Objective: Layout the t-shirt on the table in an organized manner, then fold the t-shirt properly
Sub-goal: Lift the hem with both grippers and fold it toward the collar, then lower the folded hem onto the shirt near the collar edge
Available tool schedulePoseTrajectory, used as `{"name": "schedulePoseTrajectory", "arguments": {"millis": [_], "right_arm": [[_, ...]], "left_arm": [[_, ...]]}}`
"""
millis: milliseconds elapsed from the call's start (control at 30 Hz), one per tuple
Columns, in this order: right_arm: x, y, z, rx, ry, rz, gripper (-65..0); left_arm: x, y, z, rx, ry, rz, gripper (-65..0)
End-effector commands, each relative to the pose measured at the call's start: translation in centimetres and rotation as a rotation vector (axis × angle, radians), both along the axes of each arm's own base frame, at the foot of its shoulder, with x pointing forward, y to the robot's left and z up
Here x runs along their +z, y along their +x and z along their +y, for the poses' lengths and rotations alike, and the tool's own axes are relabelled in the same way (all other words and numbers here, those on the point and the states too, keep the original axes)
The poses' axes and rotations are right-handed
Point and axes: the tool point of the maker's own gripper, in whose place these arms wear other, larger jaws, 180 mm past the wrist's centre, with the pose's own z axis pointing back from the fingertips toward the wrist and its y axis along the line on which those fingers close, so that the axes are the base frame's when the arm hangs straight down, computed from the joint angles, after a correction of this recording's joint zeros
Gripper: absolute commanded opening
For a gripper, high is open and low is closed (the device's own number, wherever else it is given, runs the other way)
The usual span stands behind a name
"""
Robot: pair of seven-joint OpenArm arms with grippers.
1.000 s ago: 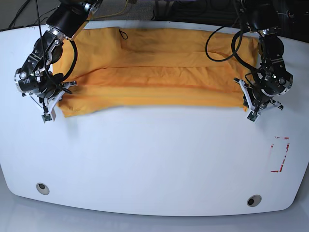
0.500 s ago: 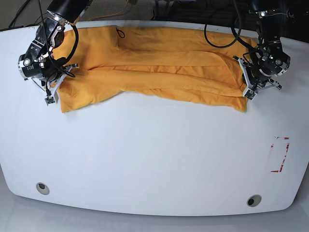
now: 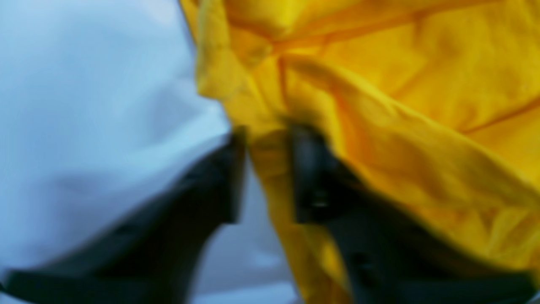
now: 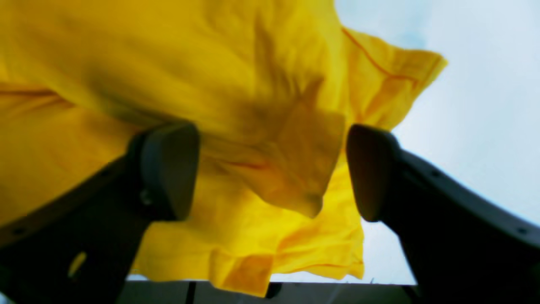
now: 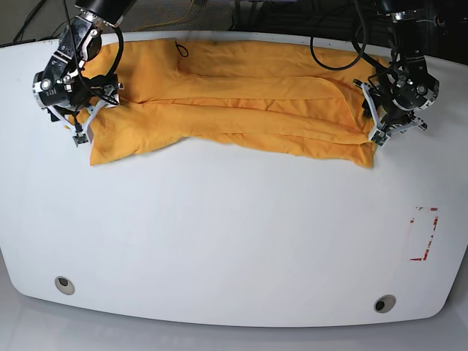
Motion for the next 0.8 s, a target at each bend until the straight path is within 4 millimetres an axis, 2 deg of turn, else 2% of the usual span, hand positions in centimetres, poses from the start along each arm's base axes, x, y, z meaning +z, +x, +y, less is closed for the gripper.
{"name": "schedulePoseTrajectory", "arguments": {"millis": [0,67,200,367,533,767], "right_arm": [[1.8,1.3,-0.9,-0.002,-0.036,-0.066,-10.3],[2.8,2.2,-1.4,0.004,-0.053,-0.101,-10.3],[4.4,4.4,-1.9,-0.002,-0.061,-0.166,-10.0],[4.2,6.9,-3.0,-0.078,0.014,-0.227,-9.8],[2.6,9.7,-2.5,-0.108,0.127,-0.272,-10.1],[-0.9,11.7,-2.2,-0.200,0.303,-0.283,-9.8]], "left_arm": [[1.1,0.9,0.5,-0.008,0.015,-0.039,-34.3],[1.3,1.0,0.9,-0.010,0.026,-0.039,-31.9],[1.9,1.9,0.9,-0.011,0.027,-0.062,-31.9],[2.1,2.3,1.0,-0.008,0.027,-0.072,-31.9],[2.1,2.4,1.0,-0.009,0.026,-0.073,-31.9],[2.2,2.4,1.0,-0.008,0.027,-0.075,-31.9]]}}
